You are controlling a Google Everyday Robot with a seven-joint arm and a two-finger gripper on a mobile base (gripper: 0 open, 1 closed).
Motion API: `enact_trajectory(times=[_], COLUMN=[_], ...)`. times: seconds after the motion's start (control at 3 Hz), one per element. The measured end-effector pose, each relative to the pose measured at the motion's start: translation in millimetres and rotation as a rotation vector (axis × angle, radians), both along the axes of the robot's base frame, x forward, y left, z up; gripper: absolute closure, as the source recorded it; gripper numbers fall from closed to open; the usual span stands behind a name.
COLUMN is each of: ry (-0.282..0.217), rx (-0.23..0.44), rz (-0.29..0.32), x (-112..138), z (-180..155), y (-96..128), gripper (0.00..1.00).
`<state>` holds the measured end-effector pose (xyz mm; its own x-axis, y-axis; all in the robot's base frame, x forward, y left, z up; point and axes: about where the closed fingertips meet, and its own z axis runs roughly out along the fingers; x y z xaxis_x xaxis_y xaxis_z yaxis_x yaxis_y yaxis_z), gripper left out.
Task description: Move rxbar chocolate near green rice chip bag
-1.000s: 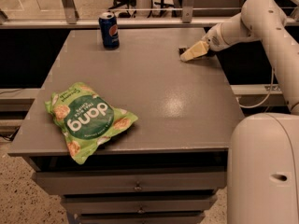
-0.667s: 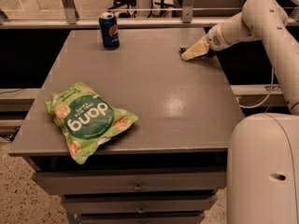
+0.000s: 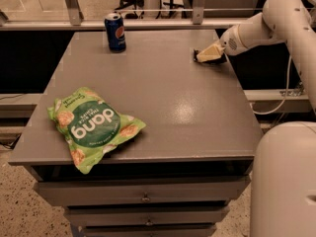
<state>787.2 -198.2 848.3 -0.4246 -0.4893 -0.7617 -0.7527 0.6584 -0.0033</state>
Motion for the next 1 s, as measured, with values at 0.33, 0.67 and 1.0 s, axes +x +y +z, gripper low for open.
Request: enact_trajectory(times=[0.33, 0.67, 1.0], ry=[0.005, 0.030, 0.055], rx=[0.040, 0.106, 0.136], rz=[0.057, 0.144, 0.215], x=[-17, -48, -79], z=[16, 32, 33], y=[21, 52, 81], gripper=[1.00, 1.00, 1.00])
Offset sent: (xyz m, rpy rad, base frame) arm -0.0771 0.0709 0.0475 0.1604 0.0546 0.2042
